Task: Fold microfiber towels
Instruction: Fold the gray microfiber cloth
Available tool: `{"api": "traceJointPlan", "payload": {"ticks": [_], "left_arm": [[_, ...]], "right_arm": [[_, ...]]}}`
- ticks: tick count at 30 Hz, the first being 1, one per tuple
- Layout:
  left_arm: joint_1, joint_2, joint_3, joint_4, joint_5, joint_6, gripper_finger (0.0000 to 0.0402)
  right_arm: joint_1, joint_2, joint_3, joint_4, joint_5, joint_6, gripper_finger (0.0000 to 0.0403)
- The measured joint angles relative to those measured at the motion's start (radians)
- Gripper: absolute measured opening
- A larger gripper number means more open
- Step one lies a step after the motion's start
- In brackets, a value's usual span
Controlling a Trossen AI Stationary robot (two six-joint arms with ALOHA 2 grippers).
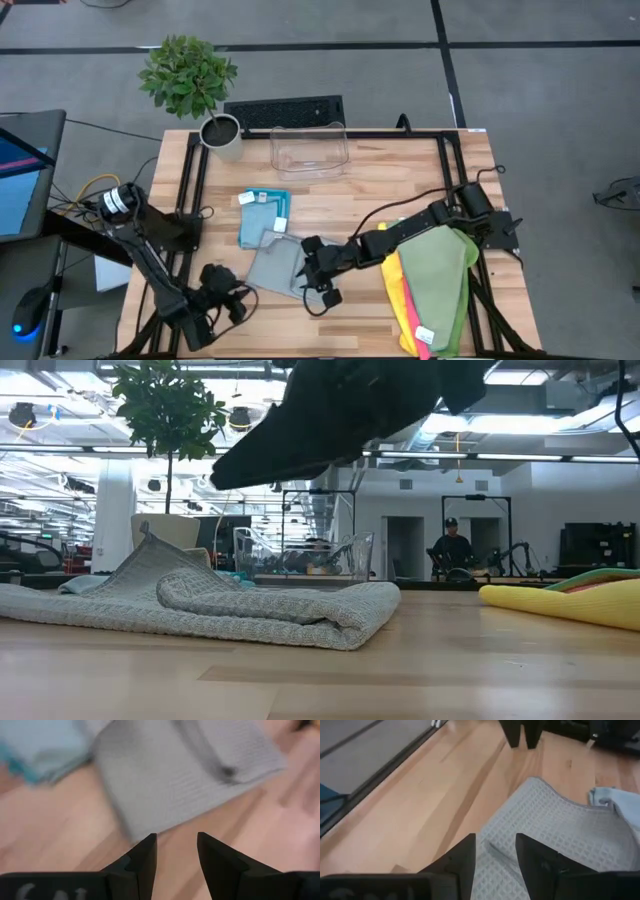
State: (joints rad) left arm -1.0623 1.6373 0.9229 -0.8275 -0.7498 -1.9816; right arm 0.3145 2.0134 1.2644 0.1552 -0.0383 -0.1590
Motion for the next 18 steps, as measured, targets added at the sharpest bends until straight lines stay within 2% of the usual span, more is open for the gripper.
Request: {"api": "traceJointPlan", "payload": {"ticks": [2, 6, 10, 14, 18], "left_arm": [[-0.025, 0.001, -0.056, 0.027, -0.018, -0.101, 0.0132], [-0.053, 0.001, -0.151, 0.103, -0.179, -0.226, 0.0132], [-0.035, 0.013, -0.212, 0.202, -0.093, -0.194, 0.0132], [-0.005, 0.078, -0.227, 0.369, -0.077, -0.100, 0.0132], [0.026, 0.166, -0.191, 0.387, -0.085, -0.072, 0.0132]], "right_arm": [[0.000, 0.003, 0.000, -0.002, 0.000, 0.002, 0.0164], [-0.002, 0.003, 0.000, -0.001, 0.000, 0.002, 0.0164], [-0.002, 0.001, 0.000, -0.015, 0.000, 0.009, 0.0159], [-0.002, 0.000, 0.000, -0.032, 0.000, 0.021, 0.0155], [-0.007, 0.000, 0.000, -0.036, -0.001, 0.020, 0.0154]]}}
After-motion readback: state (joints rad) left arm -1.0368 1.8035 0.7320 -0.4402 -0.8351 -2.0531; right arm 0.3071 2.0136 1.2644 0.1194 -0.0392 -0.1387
